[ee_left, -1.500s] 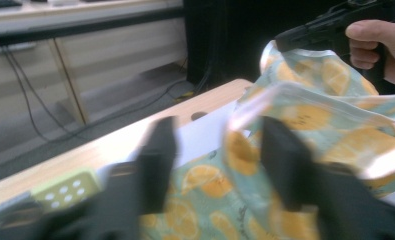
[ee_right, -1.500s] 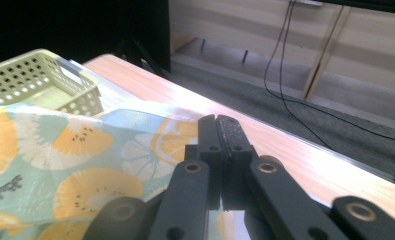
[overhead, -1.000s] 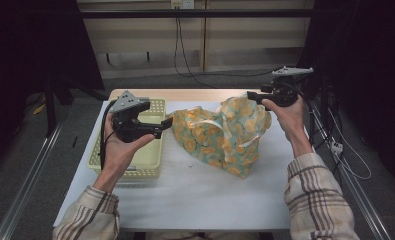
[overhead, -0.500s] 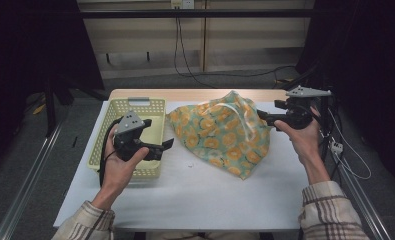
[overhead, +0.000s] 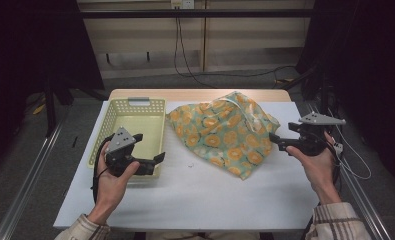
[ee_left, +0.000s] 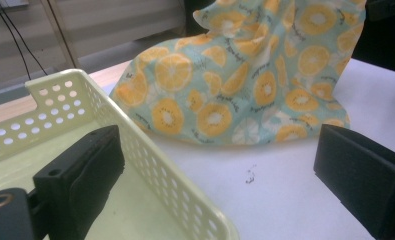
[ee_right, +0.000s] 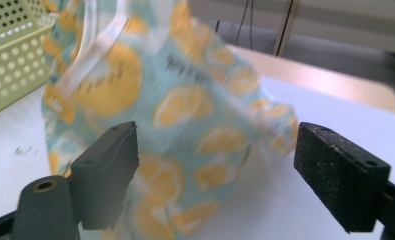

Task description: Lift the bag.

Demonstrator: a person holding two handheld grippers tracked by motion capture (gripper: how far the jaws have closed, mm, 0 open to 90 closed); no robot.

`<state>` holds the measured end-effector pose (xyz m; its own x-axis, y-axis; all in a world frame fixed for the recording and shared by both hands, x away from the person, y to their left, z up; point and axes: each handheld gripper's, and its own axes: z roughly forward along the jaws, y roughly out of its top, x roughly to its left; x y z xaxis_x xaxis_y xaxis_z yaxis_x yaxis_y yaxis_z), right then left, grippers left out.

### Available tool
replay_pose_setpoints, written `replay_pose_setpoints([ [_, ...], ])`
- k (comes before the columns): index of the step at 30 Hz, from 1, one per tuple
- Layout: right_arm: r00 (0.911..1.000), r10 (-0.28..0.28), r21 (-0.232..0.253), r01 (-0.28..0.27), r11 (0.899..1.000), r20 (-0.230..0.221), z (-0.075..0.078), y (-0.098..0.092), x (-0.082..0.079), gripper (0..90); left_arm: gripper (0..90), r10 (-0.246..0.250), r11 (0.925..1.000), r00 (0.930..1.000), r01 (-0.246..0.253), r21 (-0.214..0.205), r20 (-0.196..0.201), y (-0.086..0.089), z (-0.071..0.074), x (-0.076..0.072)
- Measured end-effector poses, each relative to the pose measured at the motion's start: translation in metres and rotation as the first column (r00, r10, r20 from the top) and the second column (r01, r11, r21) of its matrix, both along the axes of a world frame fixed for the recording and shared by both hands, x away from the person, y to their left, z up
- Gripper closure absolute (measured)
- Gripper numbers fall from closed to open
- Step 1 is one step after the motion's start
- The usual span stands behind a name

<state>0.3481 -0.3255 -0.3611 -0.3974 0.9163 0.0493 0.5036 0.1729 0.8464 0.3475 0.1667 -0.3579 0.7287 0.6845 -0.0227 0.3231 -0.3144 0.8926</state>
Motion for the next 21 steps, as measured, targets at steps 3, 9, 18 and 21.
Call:
replay_pose_setpoints([
  [3,0.9999,0.006,0.006,-0.006,1.0,-0.012,-0.01,0.002,-0.012,17.4,5.3,0.011,0.9999,0.9999,-0.011,0.002,-0.002,0.003,-0.004,-0.005],
  [9,0.9983,0.034,0.025,-0.032,0.999,-0.048,-0.027,0.012,-0.029,16.6,5.4,0.025,0.9996,0.9995,-0.026,-0.015,-0.018,0.01,-0.017,-0.019],
  [18,0.9969,0.047,0.034,-0.045,0.998,-0.063,-0.045,0.019,-0.05,16.8,6.0,0.044,0.9988,0.9972,-0.046,-0.017,-0.06,0.021,-0.038,-0.036],
  [21,0.9969,0.051,0.027,-0.05,0.998,-0.059,-0.047,0.02,-0.056,16.7,5.9,0.049,0.9986,0.9977,-0.05,-0.015,-0.046,0.025,-0.036,-0.04],
])
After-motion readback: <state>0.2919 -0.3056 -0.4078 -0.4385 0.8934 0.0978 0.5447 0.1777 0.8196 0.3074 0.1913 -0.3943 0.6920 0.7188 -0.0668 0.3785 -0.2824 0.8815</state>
